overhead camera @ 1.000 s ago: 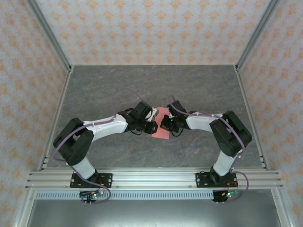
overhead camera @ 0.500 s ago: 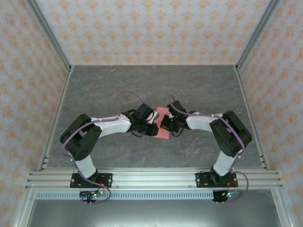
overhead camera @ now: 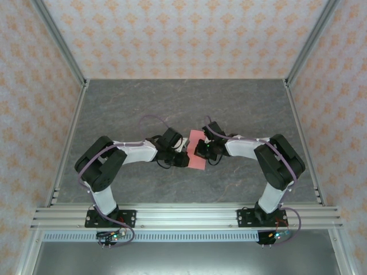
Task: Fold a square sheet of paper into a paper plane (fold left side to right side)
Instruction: Fold the triangle a second time at the center of the table.
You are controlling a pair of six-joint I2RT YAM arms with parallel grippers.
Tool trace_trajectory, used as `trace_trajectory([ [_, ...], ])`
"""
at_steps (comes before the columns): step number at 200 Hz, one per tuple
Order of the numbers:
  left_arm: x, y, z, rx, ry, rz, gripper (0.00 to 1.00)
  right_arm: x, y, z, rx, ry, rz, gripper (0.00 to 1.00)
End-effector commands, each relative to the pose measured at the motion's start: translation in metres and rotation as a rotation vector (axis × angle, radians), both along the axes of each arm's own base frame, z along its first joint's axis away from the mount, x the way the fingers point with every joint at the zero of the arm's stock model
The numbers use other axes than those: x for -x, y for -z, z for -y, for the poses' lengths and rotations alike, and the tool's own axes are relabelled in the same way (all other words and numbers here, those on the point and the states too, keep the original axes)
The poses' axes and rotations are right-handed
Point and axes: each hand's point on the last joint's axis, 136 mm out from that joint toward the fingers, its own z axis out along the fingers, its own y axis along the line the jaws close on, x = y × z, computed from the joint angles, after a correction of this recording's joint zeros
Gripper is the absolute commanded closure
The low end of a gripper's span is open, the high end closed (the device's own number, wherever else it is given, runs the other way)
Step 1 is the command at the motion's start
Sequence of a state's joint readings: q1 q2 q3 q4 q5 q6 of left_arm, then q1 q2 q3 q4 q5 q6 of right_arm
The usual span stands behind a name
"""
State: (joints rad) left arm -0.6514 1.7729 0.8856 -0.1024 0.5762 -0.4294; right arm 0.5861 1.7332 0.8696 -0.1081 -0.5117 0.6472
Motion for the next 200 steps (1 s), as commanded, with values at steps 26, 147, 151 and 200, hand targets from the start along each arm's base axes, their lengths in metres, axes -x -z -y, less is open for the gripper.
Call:
trace_trajectory([
  [26, 0.025, 0.012, -0.022, -0.03, -0.032, -0.082, 0.88, 0.007, 0.008, 0.013, 0.076, -0.002, -0.03, 0.96],
  [147, -0.006, -0.032, 0.011, 0.175, -0.101, -0.125, 0.92, 0.007, 0.01, 0.011, 0.077, -0.009, -0.034, 0.96],
  [151, -0.007, -0.03, 0.011, 0.169, -0.104, -0.128, 0.92, 0.007, 0.01, 0.011, 0.077, -0.008, -0.035, 0.96],
  [200, -0.002, -0.01, 0.004, 0.123, -0.117, -0.155, 0.92, 0.007, 0.009, 0.01, 0.078, -0.01, -0.033, 0.96],
])
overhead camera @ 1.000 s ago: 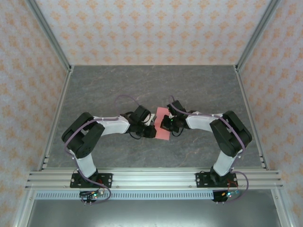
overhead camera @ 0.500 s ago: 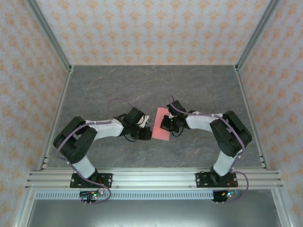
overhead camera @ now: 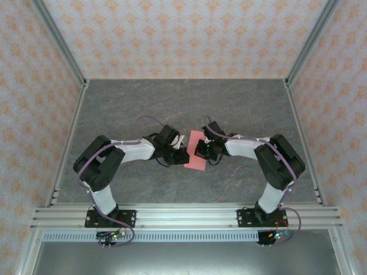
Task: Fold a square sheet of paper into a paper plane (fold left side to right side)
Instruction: Fold the triangle a second time at the center of the table.
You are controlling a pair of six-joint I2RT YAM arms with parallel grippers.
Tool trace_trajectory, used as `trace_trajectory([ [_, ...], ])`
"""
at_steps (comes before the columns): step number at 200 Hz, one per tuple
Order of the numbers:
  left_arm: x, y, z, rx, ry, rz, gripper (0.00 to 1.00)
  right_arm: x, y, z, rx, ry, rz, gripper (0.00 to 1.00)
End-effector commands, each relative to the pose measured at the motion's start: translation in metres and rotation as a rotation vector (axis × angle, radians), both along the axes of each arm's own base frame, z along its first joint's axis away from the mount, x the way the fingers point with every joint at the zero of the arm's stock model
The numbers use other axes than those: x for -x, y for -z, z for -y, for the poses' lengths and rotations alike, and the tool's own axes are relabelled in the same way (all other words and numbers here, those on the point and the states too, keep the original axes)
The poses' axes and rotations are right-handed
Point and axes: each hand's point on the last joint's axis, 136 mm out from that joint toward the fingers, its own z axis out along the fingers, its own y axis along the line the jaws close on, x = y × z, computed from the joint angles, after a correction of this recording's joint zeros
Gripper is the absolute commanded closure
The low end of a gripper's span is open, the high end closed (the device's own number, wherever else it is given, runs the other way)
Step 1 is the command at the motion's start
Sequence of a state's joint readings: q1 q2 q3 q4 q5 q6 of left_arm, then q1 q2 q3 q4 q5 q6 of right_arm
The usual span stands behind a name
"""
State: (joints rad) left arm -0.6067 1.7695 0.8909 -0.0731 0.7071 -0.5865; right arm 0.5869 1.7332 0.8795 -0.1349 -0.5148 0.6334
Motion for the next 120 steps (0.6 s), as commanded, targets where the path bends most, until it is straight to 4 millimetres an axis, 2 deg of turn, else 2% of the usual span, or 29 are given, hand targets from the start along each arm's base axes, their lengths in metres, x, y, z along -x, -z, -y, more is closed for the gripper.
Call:
trace_trajectory([
  [1, 0.001, 0.005, -0.002, -0.006, -0.013, -0.023, 0.92, 0.004, 0.009, 0.009, 0.068, 0.003, -0.023, 0.96],
  [92, 0.014, 0.027, -0.02, -0.089, -0.043, -0.07, 0.94, 0.005, 0.008, 0.009, 0.069, 0.0, -0.022, 0.96],
  [120, 0.019, 0.035, -0.026, -0.113, -0.047, -0.087, 0.95, 0.001, 0.001, 0.004, 0.045, -0.009, -0.005, 0.96],
])
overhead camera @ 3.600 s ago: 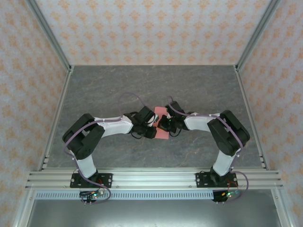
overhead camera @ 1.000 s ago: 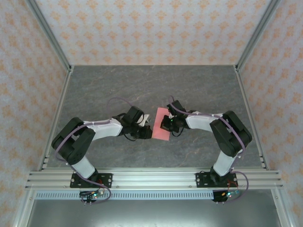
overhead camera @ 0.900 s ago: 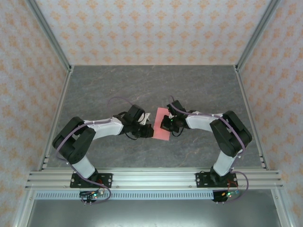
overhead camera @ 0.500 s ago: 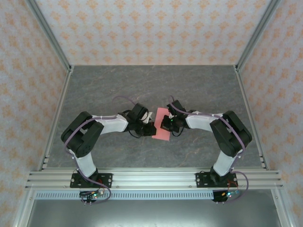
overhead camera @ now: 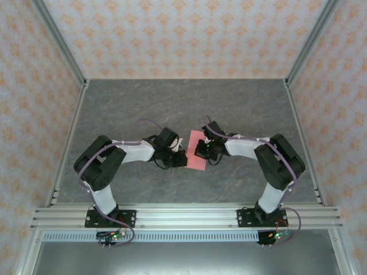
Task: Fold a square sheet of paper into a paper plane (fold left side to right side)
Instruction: Fold the triangle a second time at the center of the table.
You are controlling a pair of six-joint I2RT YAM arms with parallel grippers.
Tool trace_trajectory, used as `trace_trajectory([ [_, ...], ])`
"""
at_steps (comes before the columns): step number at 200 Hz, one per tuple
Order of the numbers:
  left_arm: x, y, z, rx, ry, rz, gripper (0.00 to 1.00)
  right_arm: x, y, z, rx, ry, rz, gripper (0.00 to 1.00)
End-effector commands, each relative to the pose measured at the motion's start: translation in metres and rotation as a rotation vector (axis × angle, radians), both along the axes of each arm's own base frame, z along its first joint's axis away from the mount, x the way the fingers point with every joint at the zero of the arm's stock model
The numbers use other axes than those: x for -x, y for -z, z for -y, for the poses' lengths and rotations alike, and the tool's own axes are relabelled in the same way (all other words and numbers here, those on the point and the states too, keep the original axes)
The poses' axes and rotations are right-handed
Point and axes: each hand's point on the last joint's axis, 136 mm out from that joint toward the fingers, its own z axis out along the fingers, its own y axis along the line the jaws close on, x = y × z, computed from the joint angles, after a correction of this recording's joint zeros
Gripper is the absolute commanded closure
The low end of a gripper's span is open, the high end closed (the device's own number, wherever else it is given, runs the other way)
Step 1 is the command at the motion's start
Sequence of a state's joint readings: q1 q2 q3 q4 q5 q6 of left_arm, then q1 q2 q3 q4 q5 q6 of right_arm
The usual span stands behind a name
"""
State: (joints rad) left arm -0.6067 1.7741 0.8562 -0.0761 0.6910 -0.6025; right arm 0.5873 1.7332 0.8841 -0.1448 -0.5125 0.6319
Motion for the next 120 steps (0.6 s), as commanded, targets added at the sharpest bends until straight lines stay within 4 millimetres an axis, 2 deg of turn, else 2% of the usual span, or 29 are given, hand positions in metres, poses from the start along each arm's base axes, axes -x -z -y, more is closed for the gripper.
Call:
trace_trajectory([
  [1, 0.011, 0.022, -0.017, -0.079, -0.026, -0.051, 0.95, 0.001, 0.001, 0.003, 0.038, -0.009, 0.0, 0.96],
  [29, 0.015, 0.028, -0.019, -0.083, -0.031, -0.071, 0.98, -0.005, -0.024, -0.009, -0.038, -0.039, 0.057, 0.96],
  [53, 0.018, 0.03, -0.019, -0.073, -0.033, -0.081, 1.0, 0.003, -0.038, -0.011, -0.04, -0.085, 0.066, 0.96],
  [83, 0.018, 0.033, -0.019, -0.073, -0.035, -0.085, 1.0, 0.021, -0.036, -0.017, -0.045, -0.136, 0.027, 0.96],
  [120, 0.018, 0.036, -0.018, -0.075, -0.036, -0.089, 1.0, 0.026, -0.029, -0.026, -0.046, -0.153, 0.012, 0.96],
])
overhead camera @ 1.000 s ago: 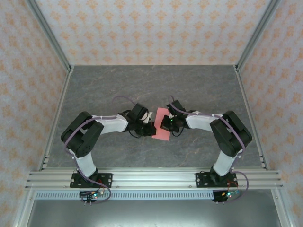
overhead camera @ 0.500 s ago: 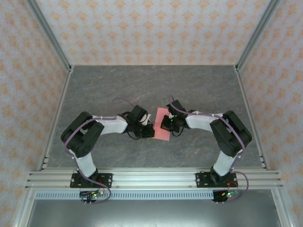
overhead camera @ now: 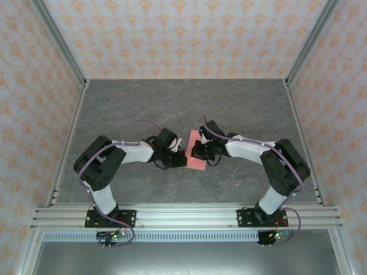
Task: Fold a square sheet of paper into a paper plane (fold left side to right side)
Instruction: Fold the triangle a second time at the center of the table.
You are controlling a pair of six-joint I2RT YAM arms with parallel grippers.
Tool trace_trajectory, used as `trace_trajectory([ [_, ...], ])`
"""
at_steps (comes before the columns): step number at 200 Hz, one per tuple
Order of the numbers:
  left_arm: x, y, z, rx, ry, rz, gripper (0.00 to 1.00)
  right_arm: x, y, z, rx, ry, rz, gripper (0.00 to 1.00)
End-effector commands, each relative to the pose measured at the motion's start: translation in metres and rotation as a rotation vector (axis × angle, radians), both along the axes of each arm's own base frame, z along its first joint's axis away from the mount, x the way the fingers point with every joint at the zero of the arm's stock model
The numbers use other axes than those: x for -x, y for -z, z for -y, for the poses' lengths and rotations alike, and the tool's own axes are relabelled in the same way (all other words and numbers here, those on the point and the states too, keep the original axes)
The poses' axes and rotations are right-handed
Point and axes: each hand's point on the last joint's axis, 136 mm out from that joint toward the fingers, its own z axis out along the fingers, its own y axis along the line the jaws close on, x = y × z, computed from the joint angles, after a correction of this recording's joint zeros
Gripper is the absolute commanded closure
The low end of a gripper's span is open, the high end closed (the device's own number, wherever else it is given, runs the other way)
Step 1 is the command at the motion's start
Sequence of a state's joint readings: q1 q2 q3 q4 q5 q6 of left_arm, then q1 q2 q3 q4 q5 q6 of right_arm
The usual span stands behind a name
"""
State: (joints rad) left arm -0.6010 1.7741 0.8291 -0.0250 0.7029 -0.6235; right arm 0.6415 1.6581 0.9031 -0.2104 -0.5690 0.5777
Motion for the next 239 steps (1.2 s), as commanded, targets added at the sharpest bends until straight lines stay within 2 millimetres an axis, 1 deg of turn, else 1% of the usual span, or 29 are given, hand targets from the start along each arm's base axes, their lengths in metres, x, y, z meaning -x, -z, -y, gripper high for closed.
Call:
trace_trajectory([
  [1, 0.019, 0.034, -0.018, -0.098, -0.019, -0.091, 1.0, 0.004, 0.0, -0.005, 0.003, -0.028, -0.012, 0.96],
  [54, 0.018, 0.035, -0.019, -0.105, -0.021, -0.093, 1.0, 0.005, 0.011, -0.01, 0.011, -0.046, -0.041, 0.96],
  [89, 0.017, 0.037, -0.019, -0.109, -0.022, -0.095, 1.0, 0.003, 0.011, -0.015, 0.004, -0.058, -0.042, 0.96],
  [121, 0.017, 0.036, -0.019, -0.112, -0.022, -0.095, 1.0, 0.005, 0.017, -0.015, 0.013, -0.062, -0.054, 0.96],
  [183, 0.017, 0.037, -0.02, -0.119, -0.025, -0.099, 1.0, 0.009, 0.028, -0.008, 0.054, -0.065, -0.072, 0.96],
  [239, 0.019, 0.039, -0.022, -0.127, -0.027, -0.106, 1.0, 0.01, 0.037, 0.006, 0.138, -0.061, -0.075, 0.96],
])
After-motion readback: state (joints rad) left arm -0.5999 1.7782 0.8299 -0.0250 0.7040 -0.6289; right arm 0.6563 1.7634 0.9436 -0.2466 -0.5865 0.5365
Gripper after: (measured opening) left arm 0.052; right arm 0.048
